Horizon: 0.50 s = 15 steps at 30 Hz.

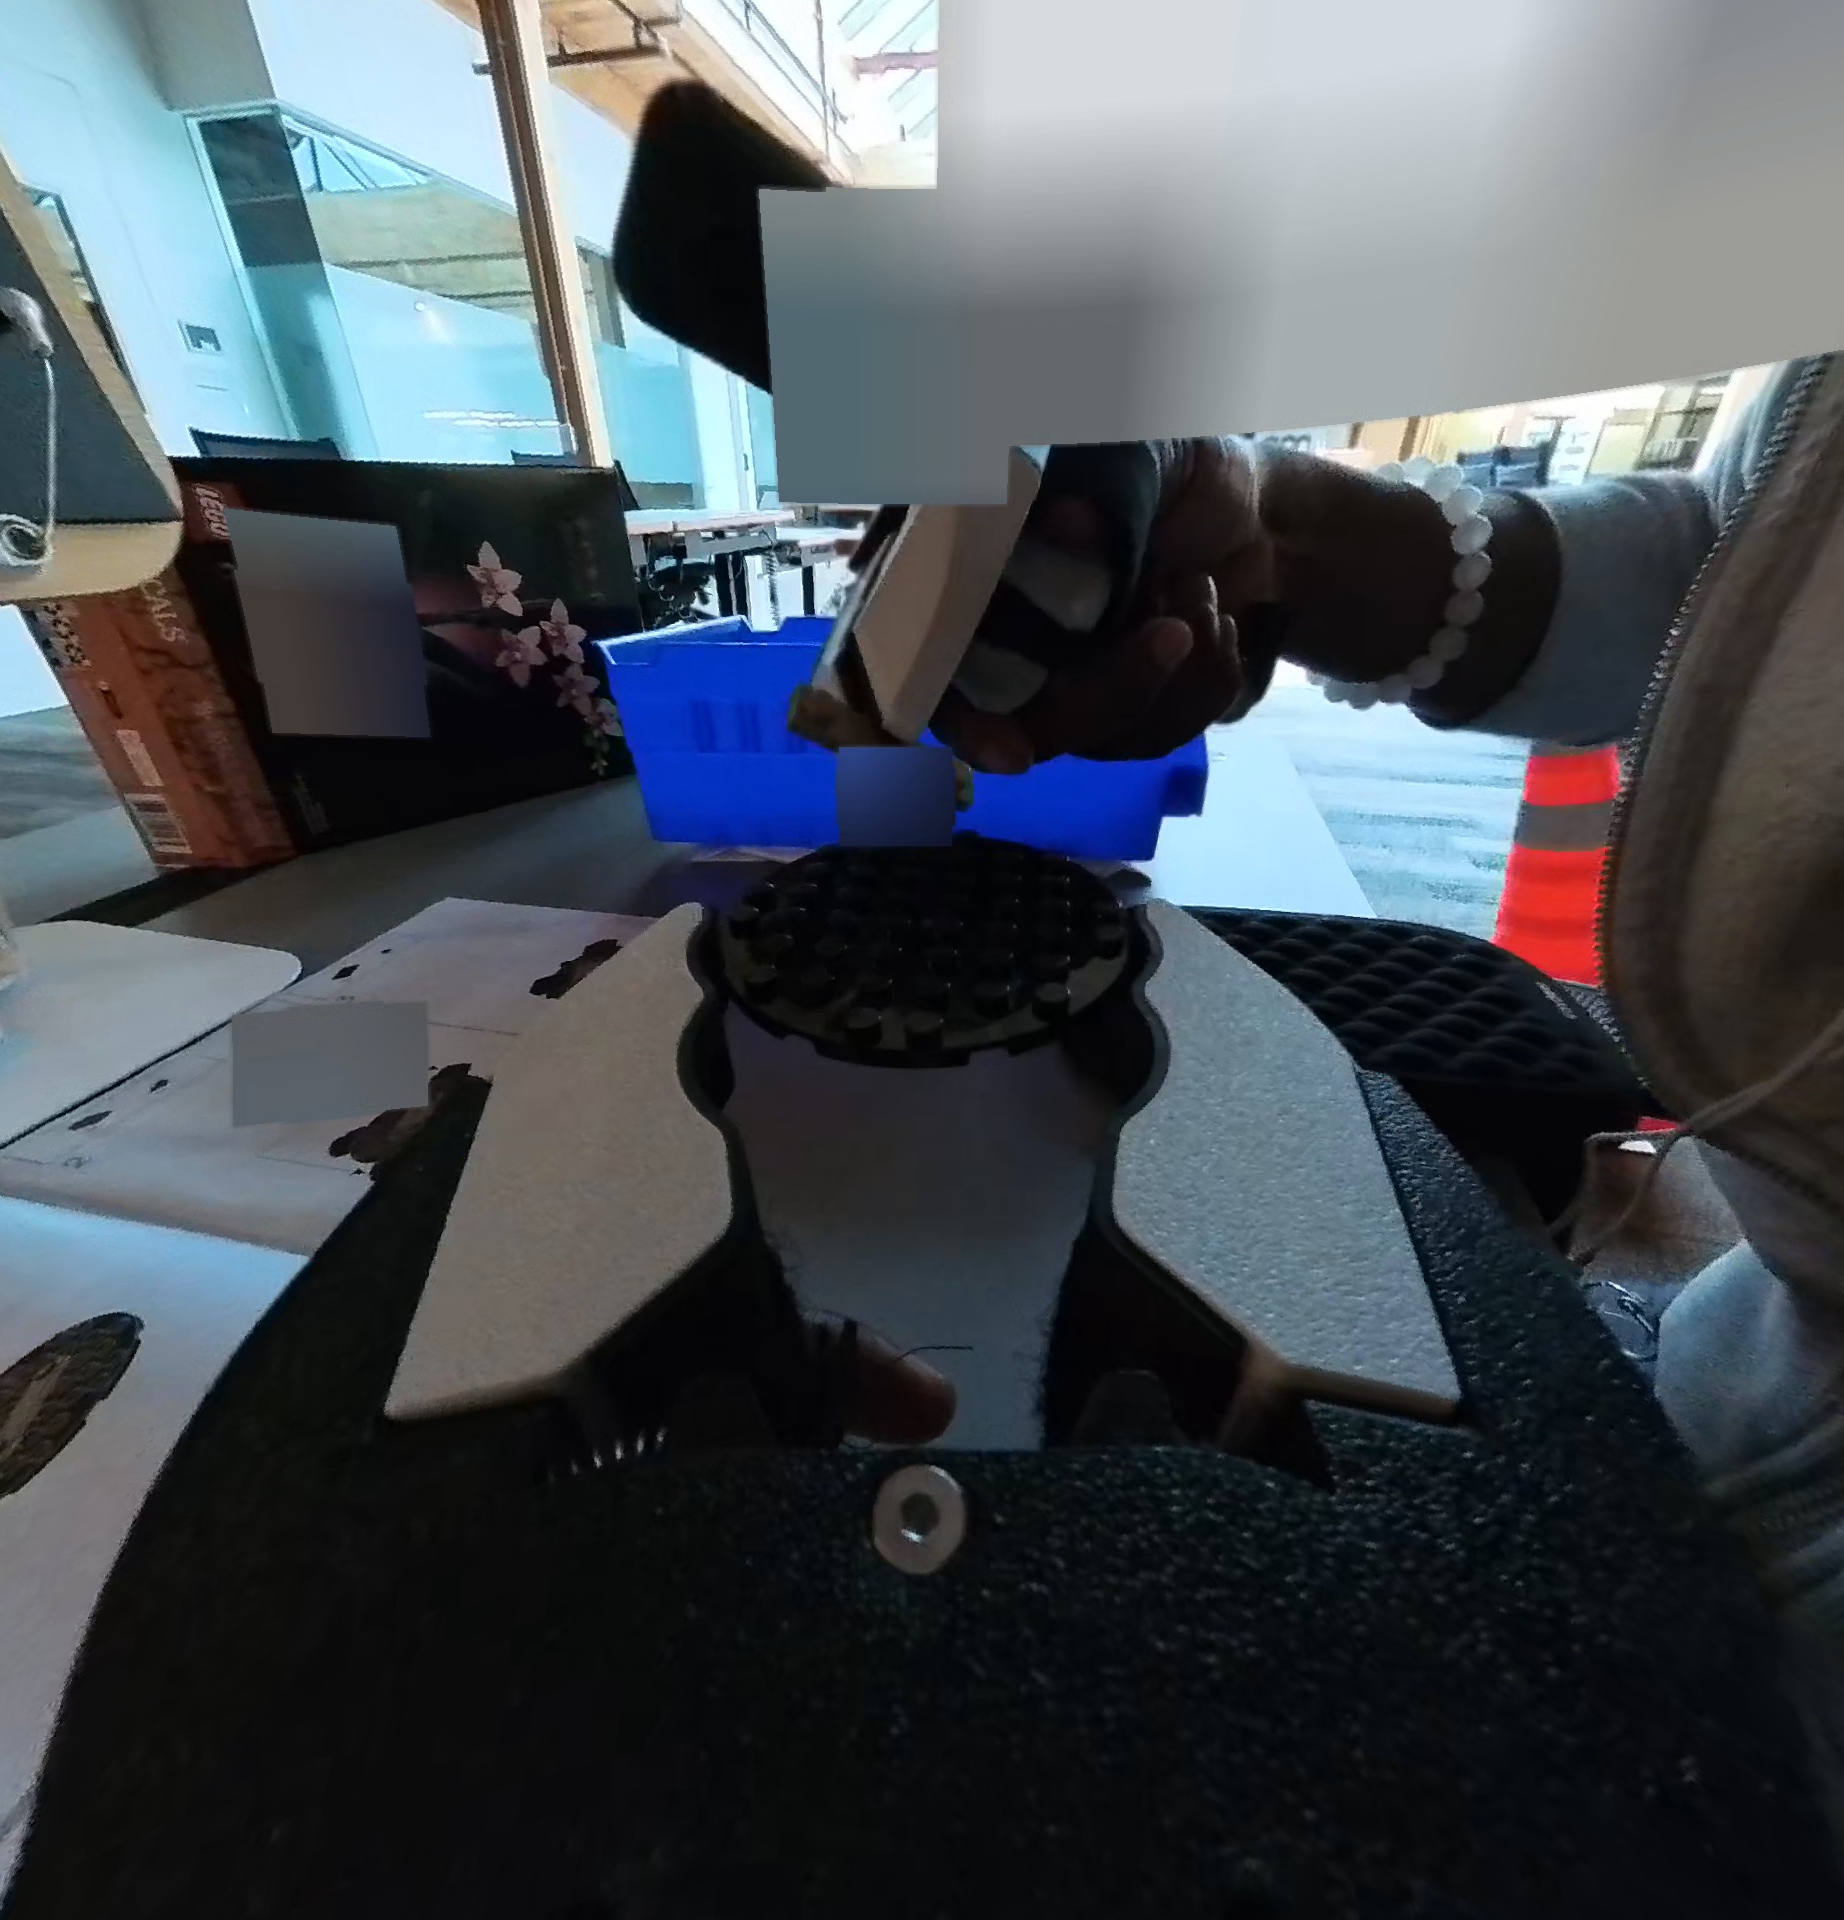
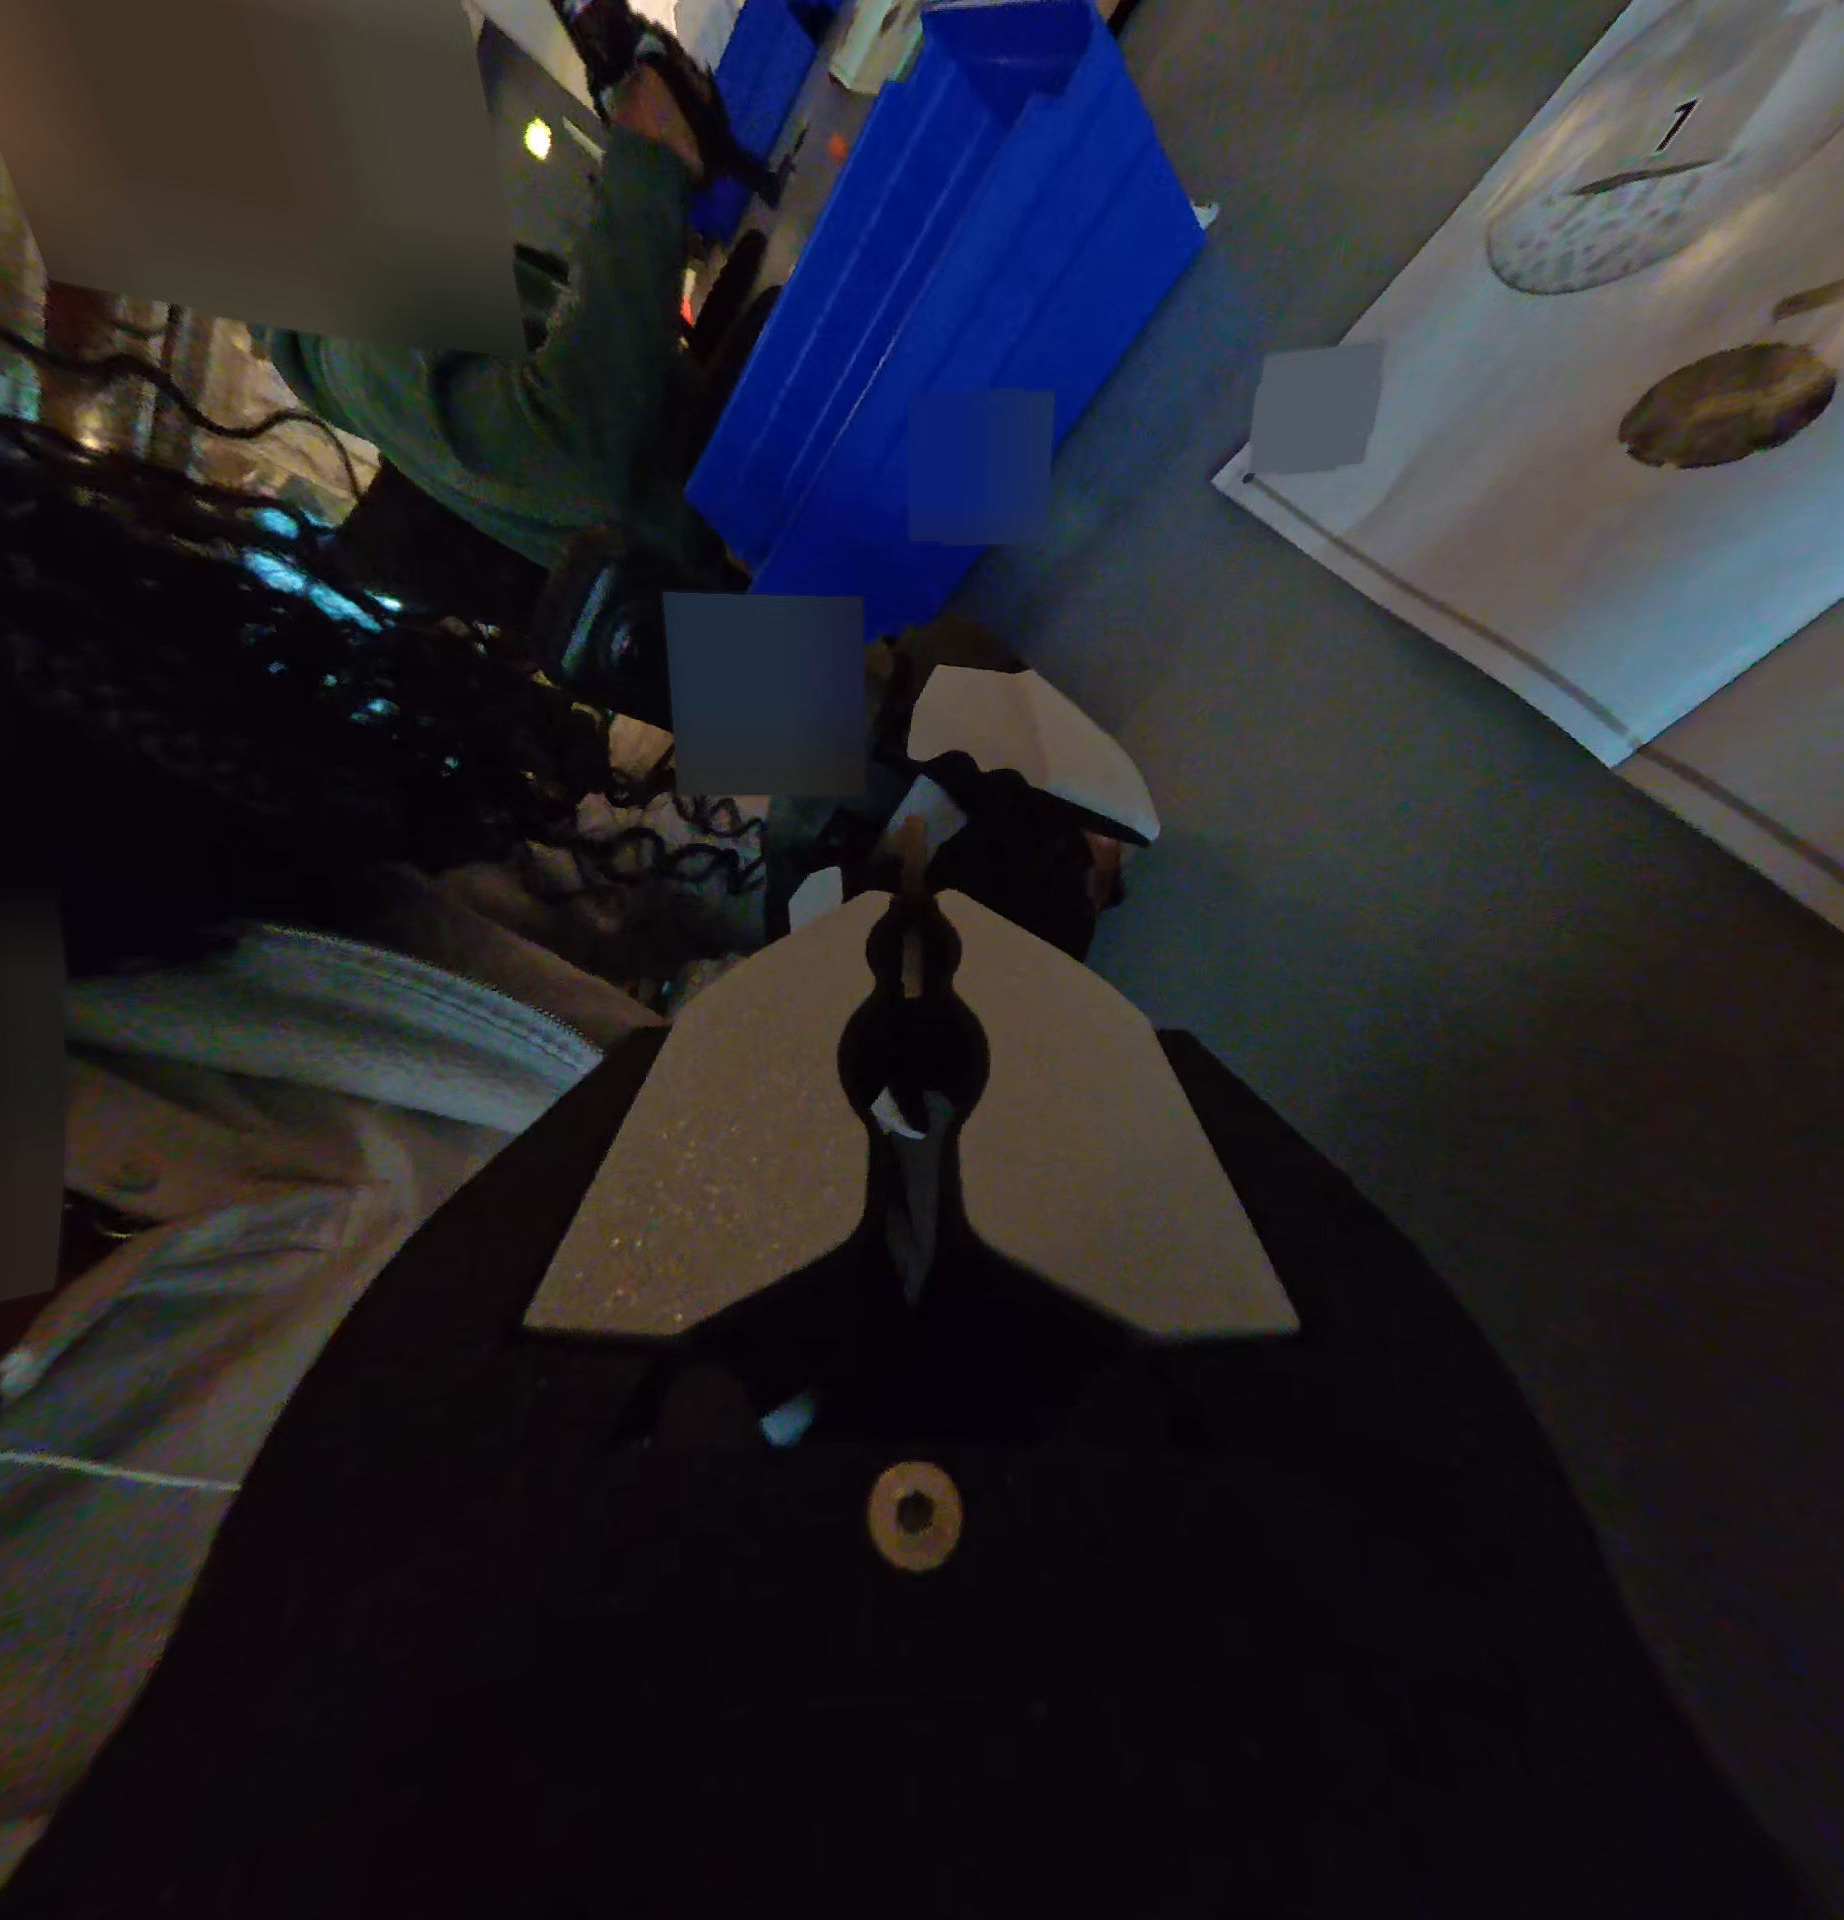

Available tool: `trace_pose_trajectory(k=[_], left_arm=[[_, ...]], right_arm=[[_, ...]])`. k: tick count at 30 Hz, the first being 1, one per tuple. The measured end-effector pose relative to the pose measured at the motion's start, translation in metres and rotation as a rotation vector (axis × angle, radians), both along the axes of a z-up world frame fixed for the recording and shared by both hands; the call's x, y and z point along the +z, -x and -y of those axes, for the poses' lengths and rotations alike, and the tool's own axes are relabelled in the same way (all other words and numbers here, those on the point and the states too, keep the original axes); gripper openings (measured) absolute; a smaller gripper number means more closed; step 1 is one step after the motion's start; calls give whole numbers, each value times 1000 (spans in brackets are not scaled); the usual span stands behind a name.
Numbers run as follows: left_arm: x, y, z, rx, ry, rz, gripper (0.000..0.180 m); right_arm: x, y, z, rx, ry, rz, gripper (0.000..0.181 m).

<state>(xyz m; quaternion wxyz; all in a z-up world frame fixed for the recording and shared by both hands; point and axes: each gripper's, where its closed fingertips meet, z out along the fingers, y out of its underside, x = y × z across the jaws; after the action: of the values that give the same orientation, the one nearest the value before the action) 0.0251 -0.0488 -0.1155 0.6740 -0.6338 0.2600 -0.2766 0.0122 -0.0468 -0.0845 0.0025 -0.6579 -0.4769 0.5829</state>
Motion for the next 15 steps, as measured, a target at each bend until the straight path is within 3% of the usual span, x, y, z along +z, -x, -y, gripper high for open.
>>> trace_pose_trajectory(k=[15], left_arm=[[-2,-2,1,-29,25,7,71]], right_arm=[[-1,2,7,125,-106,82,2]])
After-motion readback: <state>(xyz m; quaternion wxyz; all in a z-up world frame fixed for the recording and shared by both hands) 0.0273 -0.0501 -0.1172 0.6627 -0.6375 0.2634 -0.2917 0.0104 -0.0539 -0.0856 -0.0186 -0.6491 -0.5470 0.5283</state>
